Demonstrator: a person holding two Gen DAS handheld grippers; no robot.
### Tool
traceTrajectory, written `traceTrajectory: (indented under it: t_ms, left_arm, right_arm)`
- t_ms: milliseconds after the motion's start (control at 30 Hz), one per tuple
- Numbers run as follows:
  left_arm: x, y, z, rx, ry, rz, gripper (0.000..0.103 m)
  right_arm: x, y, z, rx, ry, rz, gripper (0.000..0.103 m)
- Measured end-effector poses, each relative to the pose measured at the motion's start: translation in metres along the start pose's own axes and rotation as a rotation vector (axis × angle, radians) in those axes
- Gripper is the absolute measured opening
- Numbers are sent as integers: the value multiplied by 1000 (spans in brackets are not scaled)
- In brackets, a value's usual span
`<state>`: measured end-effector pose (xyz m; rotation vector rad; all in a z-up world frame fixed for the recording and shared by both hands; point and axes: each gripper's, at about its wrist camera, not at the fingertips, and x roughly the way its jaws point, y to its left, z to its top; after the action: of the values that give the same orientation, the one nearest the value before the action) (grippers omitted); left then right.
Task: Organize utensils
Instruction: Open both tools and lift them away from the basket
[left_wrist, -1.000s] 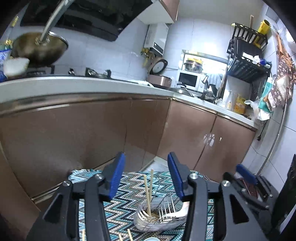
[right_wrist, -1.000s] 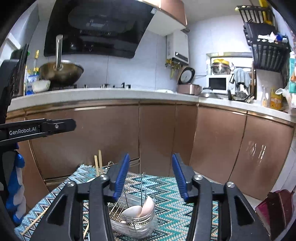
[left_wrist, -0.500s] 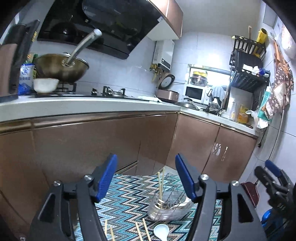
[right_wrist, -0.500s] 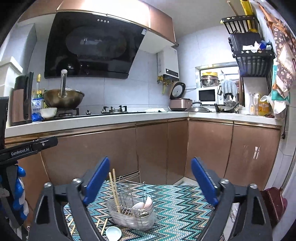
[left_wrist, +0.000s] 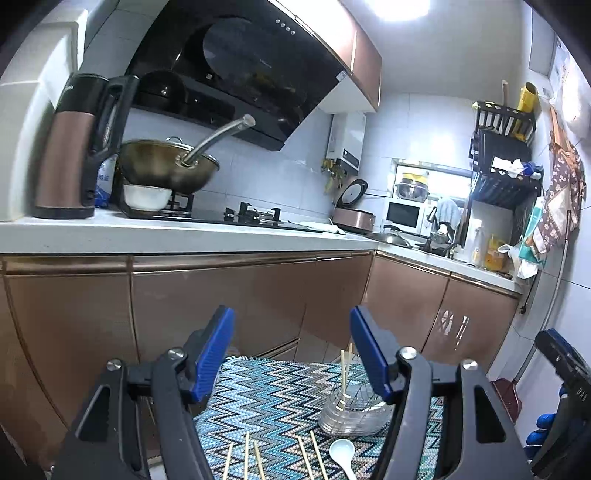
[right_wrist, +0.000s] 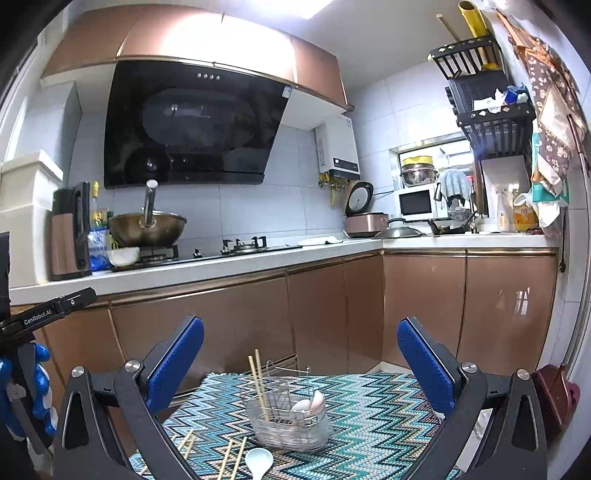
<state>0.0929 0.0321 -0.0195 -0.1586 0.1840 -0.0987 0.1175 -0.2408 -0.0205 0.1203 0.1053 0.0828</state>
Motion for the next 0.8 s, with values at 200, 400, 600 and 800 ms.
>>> traceTrajectory:
  t_ms: [200,400,600,800]
  left_arm:
    - [-21,0,3,14,15,-12,64]
    - [-41,3,6,2,18,-41,64]
    - [-35,7,0,-2,82,-67,64]
    - [-5,10,-23,-6,215,-96,64]
  right_arm:
    - [-30,1,10,38,-66,70,103]
    - [-54,17,17,-7,-96,86,103]
    - [-58,23,17,-19,-80,109,103]
    - [-40,18,-1,-4,4,124,103]
